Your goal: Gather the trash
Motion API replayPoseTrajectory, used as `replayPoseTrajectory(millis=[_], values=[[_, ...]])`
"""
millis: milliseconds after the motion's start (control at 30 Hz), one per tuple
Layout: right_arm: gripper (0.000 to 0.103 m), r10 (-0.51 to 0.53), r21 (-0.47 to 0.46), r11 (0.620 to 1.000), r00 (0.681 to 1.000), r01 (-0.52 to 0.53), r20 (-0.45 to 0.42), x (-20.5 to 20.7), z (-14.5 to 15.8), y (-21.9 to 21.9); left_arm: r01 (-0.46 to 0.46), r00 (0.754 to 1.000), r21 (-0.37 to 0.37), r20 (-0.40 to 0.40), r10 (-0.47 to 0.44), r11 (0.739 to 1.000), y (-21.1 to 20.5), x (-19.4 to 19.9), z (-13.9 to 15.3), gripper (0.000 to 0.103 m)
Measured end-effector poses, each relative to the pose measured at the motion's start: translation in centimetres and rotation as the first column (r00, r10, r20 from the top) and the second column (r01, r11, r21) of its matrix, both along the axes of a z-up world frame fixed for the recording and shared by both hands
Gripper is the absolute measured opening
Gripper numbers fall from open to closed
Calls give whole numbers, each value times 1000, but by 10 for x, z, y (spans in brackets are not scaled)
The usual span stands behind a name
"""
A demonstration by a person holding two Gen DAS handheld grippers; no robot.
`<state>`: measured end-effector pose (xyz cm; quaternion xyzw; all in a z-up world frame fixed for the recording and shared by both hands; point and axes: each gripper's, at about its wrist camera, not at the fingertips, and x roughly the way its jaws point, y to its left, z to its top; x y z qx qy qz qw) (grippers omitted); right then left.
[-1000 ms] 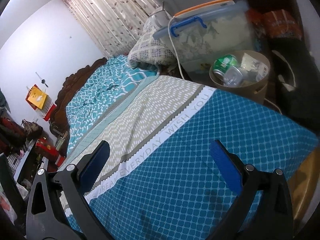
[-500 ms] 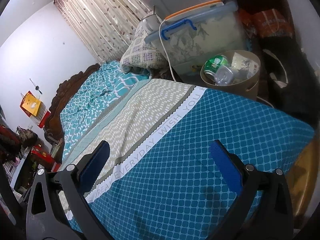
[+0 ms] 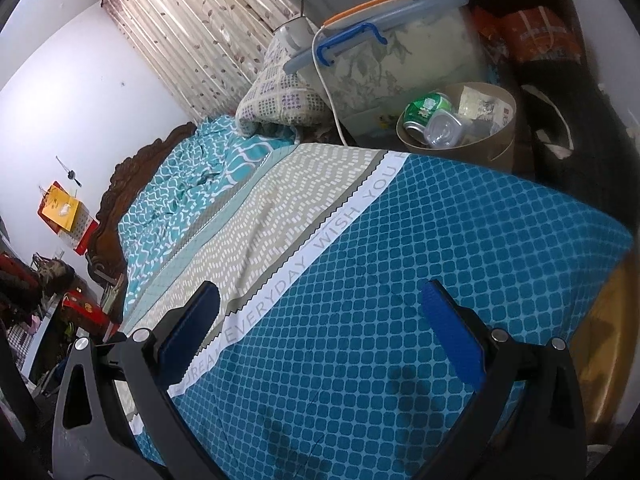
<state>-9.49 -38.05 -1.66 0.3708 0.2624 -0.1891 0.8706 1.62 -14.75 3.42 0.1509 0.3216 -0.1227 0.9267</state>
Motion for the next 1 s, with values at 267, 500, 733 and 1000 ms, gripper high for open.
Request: replayPoseTrajectory(millis=[267, 500, 733, 1000], values=[[100, 10, -4, 1000, 1000, -10, -7, 1, 0, 0, 8, 1000, -4, -19, -8, 1000, 1, 1, -4, 94], [100, 13, -25, 1000, 1000, -13, -9, 2, 1, 4, 35, 998, -17, -43, -36, 999, -1, 0, -8, 94], [100, 10, -23, 1000, 1000, -10, -11, 2, 0, 4, 59, 997, -14, -49, -59, 998, -4, -3, -11, 94], [100, 13, -21, 1000, 1000, -14, -14, 3, -1, 4, 56, 997, -12, -58, -57, 998, -4, -1, -14, 94]])
